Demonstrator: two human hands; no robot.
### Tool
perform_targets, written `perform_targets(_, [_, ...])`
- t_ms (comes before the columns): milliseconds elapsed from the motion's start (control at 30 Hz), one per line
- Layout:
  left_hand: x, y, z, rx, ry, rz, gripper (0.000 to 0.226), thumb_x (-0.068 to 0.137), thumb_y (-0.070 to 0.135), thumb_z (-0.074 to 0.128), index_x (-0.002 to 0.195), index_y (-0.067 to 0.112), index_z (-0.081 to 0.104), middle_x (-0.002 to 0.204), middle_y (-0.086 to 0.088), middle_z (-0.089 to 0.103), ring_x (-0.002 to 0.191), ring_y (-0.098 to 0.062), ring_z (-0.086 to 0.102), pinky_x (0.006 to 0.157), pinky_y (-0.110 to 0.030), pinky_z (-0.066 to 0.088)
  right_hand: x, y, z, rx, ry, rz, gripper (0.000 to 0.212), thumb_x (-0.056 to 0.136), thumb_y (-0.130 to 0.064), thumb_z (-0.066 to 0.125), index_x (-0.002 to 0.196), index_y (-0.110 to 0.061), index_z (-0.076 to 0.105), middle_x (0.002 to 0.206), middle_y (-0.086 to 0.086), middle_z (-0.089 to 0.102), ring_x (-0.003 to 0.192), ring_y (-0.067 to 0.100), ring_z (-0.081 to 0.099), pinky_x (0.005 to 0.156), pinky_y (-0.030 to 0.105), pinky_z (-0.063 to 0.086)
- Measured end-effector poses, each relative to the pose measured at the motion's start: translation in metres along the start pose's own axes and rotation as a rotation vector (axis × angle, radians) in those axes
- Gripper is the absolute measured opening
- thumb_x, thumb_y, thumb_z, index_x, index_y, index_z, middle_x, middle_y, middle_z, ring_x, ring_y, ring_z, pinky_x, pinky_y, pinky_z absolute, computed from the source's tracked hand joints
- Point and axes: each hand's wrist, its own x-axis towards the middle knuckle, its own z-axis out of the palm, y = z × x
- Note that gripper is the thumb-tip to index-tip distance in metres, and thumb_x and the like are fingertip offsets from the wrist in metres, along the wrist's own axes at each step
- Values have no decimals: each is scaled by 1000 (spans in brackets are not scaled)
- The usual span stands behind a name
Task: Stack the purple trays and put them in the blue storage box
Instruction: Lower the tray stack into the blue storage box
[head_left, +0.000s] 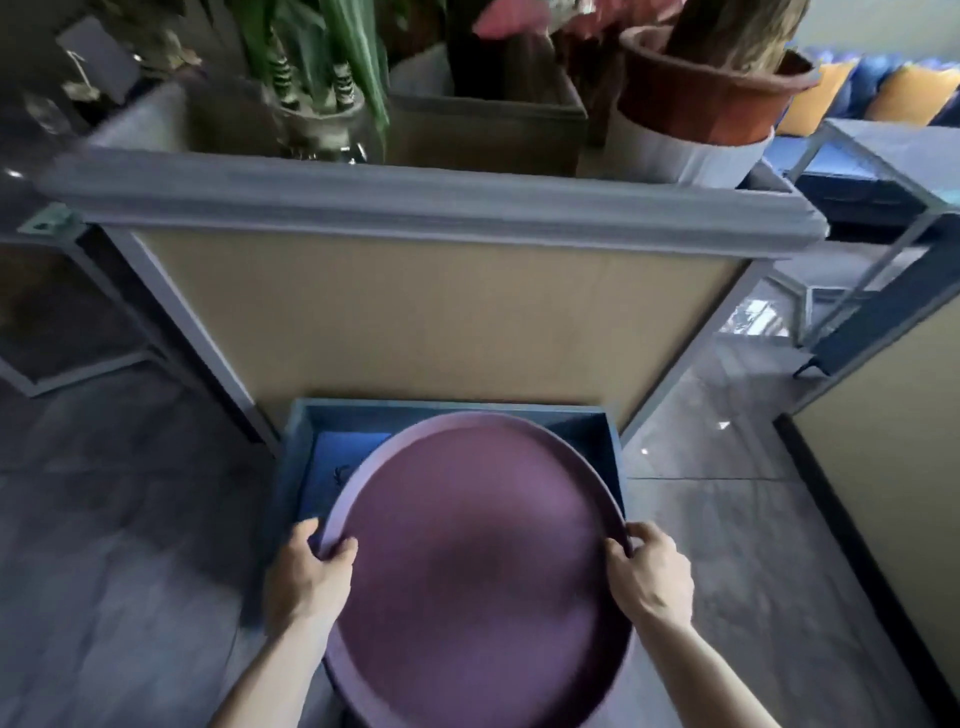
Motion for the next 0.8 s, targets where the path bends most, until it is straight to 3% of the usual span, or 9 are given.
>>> perform_targets(200, [38,-35,30,134,-29,-11,18,89,26,66,98,12,72,96,-13,76,89,-39,67,71,-37,46,26,27,52,-107,-42,-4,24,81,-20,62,104,-23,70,101,11,71,97,36,62,82,36,48])
perform_targets(367, [55,-48,51,208,34,16,19,89,25,67,100,10,72,100,-16,76,95,-42,66,74,-39,46,40,34,80,-181,3,-13,6,75,-20,61,77,-16,66,78,8,67,72,35,53,66,35,46])
perform_targets(467, [63,-47,58,225,79,49,19,89,28,65,100,13,71,97,-13,76,93,-41,66,73,-40,49,47,30,88,-211,61,-35,7,76,-21,60,77,-15,65,73,5,61,74,38,55,62,33,38])
perform_targets(533, [67,-45,60,234,85,74,17,89,29,65,95,14,70,92,-12,76,88,-40,66,69,-40,50,52,23,89,-207,85,-34,7,77,-21,60,74,-16,63,65,-1,54,65,33,50,60,32,37])
perform_targets(800, [73,-37,73,261,92,83,18,91,31,64,90,13,68,87,-11,75,73,-32,57,59,-32,35,74,4,93,-233,99,-13,11,74,-15,54,74,-15,65,82,8,61,71,35,52,66,36,45])
